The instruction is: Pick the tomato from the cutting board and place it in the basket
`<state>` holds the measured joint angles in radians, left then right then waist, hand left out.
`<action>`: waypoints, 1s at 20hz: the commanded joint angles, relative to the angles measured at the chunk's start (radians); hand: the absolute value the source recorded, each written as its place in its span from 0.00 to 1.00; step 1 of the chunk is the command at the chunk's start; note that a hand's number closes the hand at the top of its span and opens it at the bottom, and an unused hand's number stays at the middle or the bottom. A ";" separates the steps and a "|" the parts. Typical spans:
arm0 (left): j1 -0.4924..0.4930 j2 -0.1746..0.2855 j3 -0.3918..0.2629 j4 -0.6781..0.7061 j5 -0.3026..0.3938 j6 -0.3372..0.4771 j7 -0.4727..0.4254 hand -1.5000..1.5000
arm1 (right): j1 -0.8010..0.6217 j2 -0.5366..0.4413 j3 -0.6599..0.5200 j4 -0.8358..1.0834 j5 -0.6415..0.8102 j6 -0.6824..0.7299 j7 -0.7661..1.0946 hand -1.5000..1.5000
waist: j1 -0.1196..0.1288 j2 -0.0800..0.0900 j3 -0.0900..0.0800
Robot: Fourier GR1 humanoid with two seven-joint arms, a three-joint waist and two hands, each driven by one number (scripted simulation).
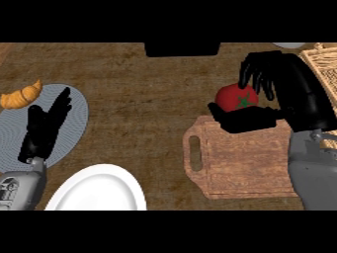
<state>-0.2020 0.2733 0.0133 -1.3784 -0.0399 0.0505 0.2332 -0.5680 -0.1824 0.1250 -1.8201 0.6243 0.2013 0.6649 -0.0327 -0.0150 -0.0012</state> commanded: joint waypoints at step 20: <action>-0.003 -0.018 -0.008 -0.042 -0.025 -0.012 0.029 0.50 | -0.428 -0.482 -0.245 0.176 -0.051 0.390 0.265 1.00 | 0.034 0.014 0.000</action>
<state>-0.1991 0.2536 0.0038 -1.4035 -0.0635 0.0363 0.2339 -1.0032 -0.5658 -0.1521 -1.7119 0.5247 0.4857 0.9064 -0.0003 -0.0012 -0.0014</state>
